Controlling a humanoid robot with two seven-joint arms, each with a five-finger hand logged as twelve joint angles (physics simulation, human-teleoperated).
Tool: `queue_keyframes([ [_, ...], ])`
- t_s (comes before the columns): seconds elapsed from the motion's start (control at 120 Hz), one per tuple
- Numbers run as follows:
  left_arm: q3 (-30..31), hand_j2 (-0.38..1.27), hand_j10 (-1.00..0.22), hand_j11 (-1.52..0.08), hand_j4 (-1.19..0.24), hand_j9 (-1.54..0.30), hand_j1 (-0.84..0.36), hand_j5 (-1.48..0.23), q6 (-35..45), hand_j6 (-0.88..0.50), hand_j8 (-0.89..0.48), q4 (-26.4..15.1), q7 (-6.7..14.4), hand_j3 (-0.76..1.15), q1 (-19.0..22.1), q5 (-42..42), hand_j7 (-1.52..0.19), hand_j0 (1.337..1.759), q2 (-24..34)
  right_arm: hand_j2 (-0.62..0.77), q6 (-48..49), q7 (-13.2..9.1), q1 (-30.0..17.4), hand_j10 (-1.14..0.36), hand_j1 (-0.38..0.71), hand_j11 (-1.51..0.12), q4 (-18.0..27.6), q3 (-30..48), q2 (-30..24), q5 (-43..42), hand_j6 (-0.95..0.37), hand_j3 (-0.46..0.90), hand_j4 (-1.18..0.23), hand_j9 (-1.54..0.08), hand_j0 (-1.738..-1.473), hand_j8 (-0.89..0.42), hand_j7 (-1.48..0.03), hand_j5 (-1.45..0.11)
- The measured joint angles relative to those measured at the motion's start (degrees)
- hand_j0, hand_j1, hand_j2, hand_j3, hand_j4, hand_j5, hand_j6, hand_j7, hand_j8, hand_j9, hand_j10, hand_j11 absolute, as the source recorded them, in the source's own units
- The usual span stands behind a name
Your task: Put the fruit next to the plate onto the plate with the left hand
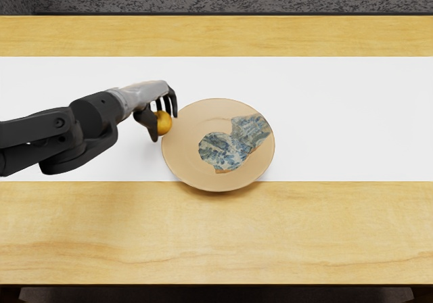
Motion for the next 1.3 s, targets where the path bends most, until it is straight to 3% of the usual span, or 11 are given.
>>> queue_keyframes([
  [0.292,-0.6,0.76,-0.68,-0.89,-0.65,-0.89,-0.43,-0.94,-0.5,-0.48,-0.46,3.7,0.0,0.00,-0.1,0.0,-0.92,1.657,-7.8,0.00,0.0,0.0,0.0,0.00,-0.35,0.00,0.0,0.0,0.0,0.0,0.00,0.00,0.00,0.00,-1.658,0.00,0.00,0.00],
  [0.667,0.2,0.51,-0.67,-0.88,-0.65,-0.88,-0.35,-0.91,-0.6,-0.48,-0.46,8.3,0.0,0.00,0.5,0.4,-0.89,1.657,-12.5,0.00,0.0,0.0,0.0,0.00,-0.35,0.00,0.0,0.0,0.0,0.0,0.00,0.00,0.00,0.00,-1.658,0.00,0.00,0.00],
  [0.725,0.2,0.42,-0.62,-0.81,-0.60,-0.81,-0.30,-0.83,-0.6,-0.47,-0.45,8.4,0.0,0.00,0.6,0.4,-0.82,1.657,-12.5,0.00,0.0,0.0,0.0,0.00,-0.35,0.00,0.0,0.0,0.0,0.0,0.00,0.00,0.00,0.00,-1.658,0.00,0.00,0.00],
  [0.817,0.0,0.27,-0.41,-0.53,-0.40,-0.53,-0.08,-0.55,-0.5,-0.31,-0.30,8.5,0.0,0.00,0.6,0.3,-0.54,1.657,-12.4,0.00,0.0,0.0,0.0,0.00,-0.35,0.00,0.0,0.0,0.0,0.0,0.00,0.00,0.00,0.00,-1.658,0.00,0.00,0.00],
  [0.992,-2.2,0.12,-0.19,-0.24,-0.18,-0.24,0.15,-0.25,-0.4,-0.15,-0.14,8.5,0.0,0.00,0.6,-5.5,-0.25,1.658,-11.3,0.00,0.0,0.0,0.0,0.00,-0.35,0.00,0.0,0.0,0.0,0.0,0.00,0.00,0.00,0.00,-1.658,0.00,0.00,0.00],
  [1.092,-4.1,0.08,-0.12,-0.16,-0.12,-0.16,0.22,-0.16,-1.6,-0.10,-0.10,8.3,0.0,0.00,0.6,-10.6,-0.16,1.658,-6.7,0.00,0.0,0.0,0.0,0.00,-0.35,0.00,0.0,-0.1,0.0,0.0,0.00,0.00,0.00,0.00,-1.658,0.00,0.00,0.00],
  [1.183,-6.4,0.05,-0.09,-0.11,-0.09,-0.11,0.26,-0.11,-6.1,-0.07,-0.07,8.1,0.0,0.00,0.7,-15.8,-0.11,1.658,-2.8,0.00,0.0,0.0,0.0,0.00,-0.35,0.00,0.0,-0.1,0.0,-0.1,0.00,0.00,0.00,0.00,-1.658,0.00,0.00,0.00],
  [1.3,-9.6,0.03,-0.06,-0.07,-0.06,-0.07,0.29,-0.08,-17.0,-0.05,-0.05,8.0,0.0,0.00,0.6,-23.8,-0.07,1.658,6.3,0.00,0.0,0.0,0.0,0.00,-0.35,0.00,0.0,-0.1,0.0,-0.1,0.00,0.00,0.00,0.00,-1.658,0.00,0.00,0.00],
])
